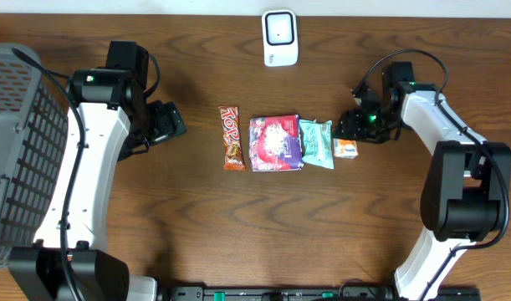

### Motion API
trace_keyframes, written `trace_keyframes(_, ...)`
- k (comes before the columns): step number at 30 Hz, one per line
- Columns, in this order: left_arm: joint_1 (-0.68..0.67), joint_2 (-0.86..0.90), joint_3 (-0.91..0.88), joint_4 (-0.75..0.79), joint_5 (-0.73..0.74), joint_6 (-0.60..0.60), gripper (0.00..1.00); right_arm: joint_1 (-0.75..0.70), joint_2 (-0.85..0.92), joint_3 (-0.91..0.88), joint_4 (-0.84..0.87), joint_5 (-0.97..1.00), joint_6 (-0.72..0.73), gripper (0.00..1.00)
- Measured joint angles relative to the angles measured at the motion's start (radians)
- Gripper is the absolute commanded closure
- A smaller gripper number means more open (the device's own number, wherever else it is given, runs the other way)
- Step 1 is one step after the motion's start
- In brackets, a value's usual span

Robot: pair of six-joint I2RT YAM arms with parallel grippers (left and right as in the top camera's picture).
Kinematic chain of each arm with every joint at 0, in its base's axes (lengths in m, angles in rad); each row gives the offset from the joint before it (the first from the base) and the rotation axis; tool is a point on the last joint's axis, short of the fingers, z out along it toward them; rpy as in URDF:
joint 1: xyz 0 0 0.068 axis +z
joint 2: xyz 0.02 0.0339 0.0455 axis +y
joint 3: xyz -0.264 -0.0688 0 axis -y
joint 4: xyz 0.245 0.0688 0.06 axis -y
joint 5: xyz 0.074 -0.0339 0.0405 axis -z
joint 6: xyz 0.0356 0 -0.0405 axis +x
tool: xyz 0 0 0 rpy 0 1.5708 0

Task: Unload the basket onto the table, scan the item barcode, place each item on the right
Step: 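Close the right gripper on the orange tissue pack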

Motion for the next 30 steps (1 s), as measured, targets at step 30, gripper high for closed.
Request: trace_keyframes(30,0.000,0.000,0.000,0.000,0.000,0.000,0.02,-0.015,0.047,0.342,-0.409,0.129,-0.033,0.32)
